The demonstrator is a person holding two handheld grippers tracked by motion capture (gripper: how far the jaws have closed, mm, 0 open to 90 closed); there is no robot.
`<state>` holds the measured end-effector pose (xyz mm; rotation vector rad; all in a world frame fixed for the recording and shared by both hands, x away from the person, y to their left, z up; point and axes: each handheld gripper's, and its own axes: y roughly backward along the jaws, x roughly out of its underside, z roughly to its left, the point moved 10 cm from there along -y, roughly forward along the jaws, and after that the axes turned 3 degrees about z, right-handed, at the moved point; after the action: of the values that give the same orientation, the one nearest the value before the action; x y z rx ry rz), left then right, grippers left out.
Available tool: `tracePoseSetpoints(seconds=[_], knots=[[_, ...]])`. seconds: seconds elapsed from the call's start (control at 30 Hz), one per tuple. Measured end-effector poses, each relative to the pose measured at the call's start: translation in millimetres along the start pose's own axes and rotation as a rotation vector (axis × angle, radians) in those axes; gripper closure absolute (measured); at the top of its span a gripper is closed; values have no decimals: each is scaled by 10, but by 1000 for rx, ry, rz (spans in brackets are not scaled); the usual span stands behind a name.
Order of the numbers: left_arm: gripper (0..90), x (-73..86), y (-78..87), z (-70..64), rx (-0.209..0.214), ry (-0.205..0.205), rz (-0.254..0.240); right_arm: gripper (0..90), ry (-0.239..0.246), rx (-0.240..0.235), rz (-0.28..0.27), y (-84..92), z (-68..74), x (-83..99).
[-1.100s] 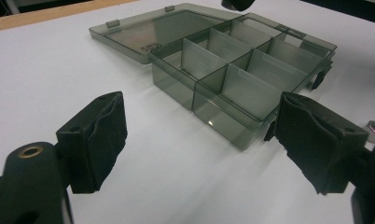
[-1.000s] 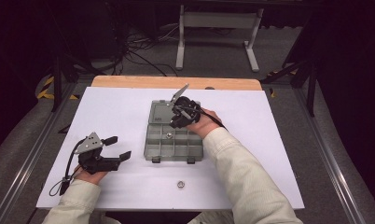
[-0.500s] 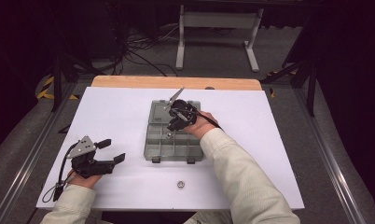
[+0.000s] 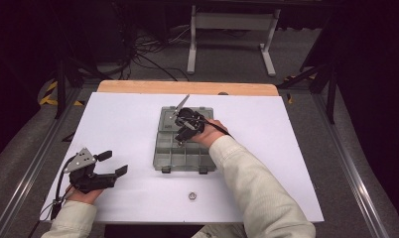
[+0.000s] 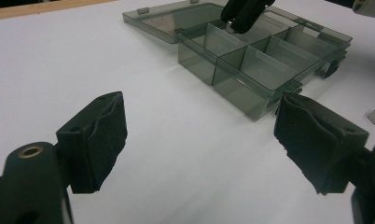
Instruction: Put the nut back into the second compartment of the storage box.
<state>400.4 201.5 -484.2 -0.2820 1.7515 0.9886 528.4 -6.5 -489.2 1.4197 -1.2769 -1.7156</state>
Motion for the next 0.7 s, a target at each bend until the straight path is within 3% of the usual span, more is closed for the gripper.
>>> tracePoseSetpoints(seconds=[0.57, 0.7], knots=[[176, 0, -6, -7, 3, 1, 1, 688, 22, 13, 25, -76, 15, 6], [177, -3, -13, -6, 6, -4, 4, 665, 24, 16, 3, -41, 28, -23]])
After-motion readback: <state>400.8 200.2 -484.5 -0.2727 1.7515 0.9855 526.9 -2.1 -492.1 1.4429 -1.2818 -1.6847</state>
